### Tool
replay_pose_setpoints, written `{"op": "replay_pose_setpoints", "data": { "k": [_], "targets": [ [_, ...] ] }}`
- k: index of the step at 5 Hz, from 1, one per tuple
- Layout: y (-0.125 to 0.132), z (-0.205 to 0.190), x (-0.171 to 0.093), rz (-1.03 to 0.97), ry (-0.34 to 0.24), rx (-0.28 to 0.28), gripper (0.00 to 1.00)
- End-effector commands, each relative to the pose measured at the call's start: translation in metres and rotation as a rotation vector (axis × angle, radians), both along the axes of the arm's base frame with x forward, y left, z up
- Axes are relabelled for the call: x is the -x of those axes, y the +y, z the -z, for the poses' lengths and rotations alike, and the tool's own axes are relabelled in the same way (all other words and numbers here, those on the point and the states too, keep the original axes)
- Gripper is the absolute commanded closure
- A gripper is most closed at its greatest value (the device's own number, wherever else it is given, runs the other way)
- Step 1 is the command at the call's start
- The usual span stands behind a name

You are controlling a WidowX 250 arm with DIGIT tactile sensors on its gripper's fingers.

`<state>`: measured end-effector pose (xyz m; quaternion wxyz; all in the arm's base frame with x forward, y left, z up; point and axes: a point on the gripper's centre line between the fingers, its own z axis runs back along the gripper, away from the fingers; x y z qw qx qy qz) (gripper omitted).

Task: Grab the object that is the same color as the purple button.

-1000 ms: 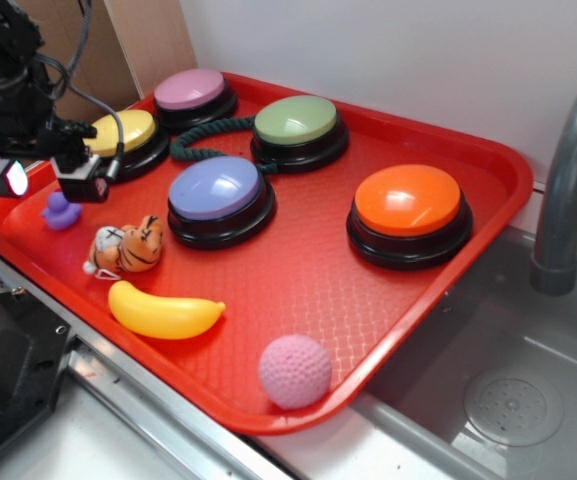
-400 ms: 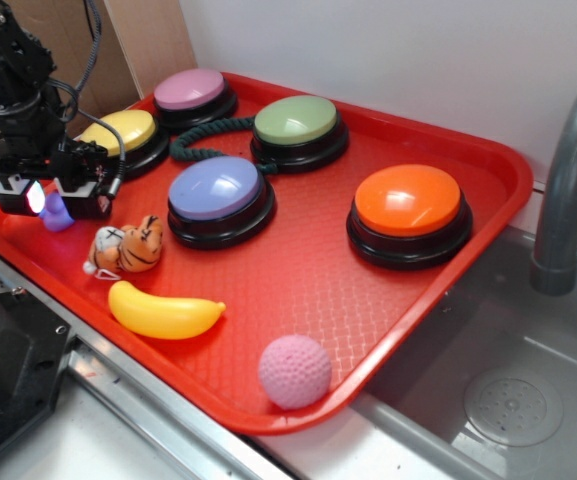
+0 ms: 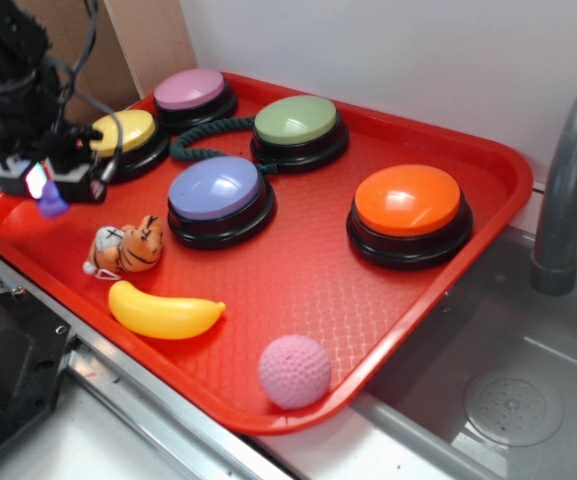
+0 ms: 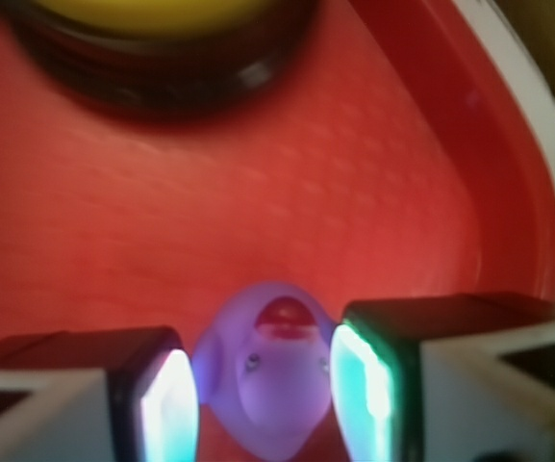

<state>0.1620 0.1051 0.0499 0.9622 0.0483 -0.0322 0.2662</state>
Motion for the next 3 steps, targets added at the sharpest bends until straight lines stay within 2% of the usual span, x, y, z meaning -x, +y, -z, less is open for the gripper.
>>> {"op": "replay_pose_setpoints", "data": {
  "k": [1, 2, 3],
  "targets": [
    [-0.073, -0.085, -0.042, 0.311, -0.085, 0.07, 1.0],
    [-0.105, -0.1, -0.051, 0.453, -0.042, 0.132, 1.0],
    [-0.105, -0.097, -0.053, 0.486, -0.03, 0.149, 1.0]
  ]
}}
